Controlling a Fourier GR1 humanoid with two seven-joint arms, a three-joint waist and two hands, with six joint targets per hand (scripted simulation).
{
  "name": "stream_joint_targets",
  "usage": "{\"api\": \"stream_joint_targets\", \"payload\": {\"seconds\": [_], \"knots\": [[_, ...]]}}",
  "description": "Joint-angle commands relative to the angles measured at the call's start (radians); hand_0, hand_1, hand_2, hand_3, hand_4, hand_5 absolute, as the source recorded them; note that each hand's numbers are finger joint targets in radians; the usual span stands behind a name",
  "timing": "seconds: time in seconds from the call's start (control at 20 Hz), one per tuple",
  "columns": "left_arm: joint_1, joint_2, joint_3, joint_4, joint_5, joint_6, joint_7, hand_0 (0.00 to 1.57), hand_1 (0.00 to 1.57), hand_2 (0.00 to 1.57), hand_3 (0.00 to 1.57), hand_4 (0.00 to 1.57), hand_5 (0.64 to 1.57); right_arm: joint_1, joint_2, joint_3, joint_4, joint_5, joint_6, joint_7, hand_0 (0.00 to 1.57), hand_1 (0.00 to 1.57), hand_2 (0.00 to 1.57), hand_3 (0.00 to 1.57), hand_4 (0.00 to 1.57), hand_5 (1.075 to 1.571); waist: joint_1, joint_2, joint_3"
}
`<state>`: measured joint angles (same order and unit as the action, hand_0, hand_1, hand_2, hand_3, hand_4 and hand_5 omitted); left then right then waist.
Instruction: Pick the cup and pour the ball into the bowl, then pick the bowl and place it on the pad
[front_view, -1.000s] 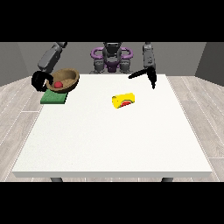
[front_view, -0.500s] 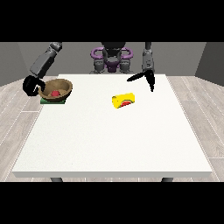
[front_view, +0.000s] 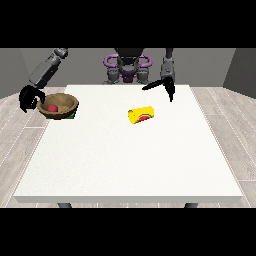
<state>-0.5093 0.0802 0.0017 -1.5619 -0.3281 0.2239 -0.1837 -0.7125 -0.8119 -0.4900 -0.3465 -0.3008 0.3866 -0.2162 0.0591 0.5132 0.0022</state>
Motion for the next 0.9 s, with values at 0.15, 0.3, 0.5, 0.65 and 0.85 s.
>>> {"api": "stream_joint_targets", "payload": {"seconds": [0.15, 0.3, 0.5, 0.65, 0.85], "knots": [[0.026, 0.008, 0.010, -0.018, 0.036, -0.038, 0.021, 0.00, 0.00, 0.00, 0.00, 0.00, 1.566, -0.016, 0.016, -0.008, 0.037, -0.019, -0.003, 0.052, 1.57, 1.57, 1.57, 0.26, 0.74, 1.570, 0.003, -0.047, -0.0012], [0.059, 0.020, -0.001, -0.046, 0.046, -0.071, 0.037, 0.00, 0.00, 0.00, 0.00, 0.00, 1.566, 0.005, 0.019, 0.012, 0.046, -0.001, 0.001, 0.061, 1.57, 1.57, 1.57, 1.08, 0.74, 1.570, 0.025, -0.070, -0.0010], [0.045, -0.003, -0.009, -0.084, 0.038, -0.051, 0.102, 0.00, 0.00, 0.00, 0.00, 0.00, 1.566, 0.019, 0.023, 0.056, 0.034, 0.053, -0.029, 0.023, 1.57, 1.57, 1.57, 0.92, 0.70, 1.568, 0.008, -0.066, -0.0008], [0.088, 0.004, -0.029, -0.102, 0.022, -0.055, 0.038, 0.00, 0.00, 0.00, 0.00, 0.00, 1.565, 0.036, 0.020, 0.083, 0.029, 0.089, -0.054, -0.009, 1.57, 1.57, 1.57, 1.21, 0.67, 1.558, 0.030, -0.027, -0.0007], [0.051, 0.018, -0.004, -0.136, 0.037, -0.057, 0.060, 0.00, 0.00, 0.00, 0.00, 0.00, 1.565, 0.012, -0.065, 0.065, 0.056, 0.092, -0.123, 0.048, 1.10, 1.10, 1.05, 0.87, 0.00, 1.539, 0.021, 0.006, -0.0005]]}}
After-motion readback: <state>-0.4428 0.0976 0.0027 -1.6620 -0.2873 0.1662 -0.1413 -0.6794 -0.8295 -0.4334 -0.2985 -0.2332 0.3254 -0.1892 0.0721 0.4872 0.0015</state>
